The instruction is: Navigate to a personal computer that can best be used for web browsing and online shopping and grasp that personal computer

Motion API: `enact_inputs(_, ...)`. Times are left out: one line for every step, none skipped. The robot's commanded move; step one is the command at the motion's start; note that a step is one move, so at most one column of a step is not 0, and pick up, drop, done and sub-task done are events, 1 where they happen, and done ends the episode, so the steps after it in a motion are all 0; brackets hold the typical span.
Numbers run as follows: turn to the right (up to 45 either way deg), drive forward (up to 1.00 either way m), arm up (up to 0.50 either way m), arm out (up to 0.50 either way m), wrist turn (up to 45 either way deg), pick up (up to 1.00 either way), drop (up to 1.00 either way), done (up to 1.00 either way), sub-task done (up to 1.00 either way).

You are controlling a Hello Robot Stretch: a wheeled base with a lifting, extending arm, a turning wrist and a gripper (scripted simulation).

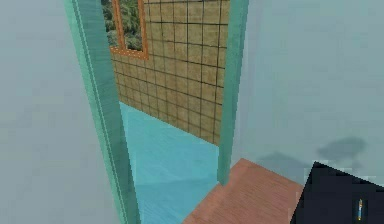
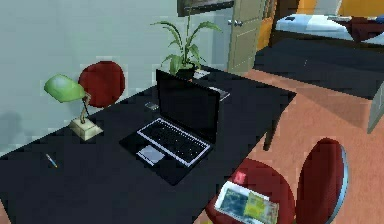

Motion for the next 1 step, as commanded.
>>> enact_inputs(0.0, 0.00, 0.22, 0.00, 0.0, 0.00, 0.00, 0.00, 0.00)
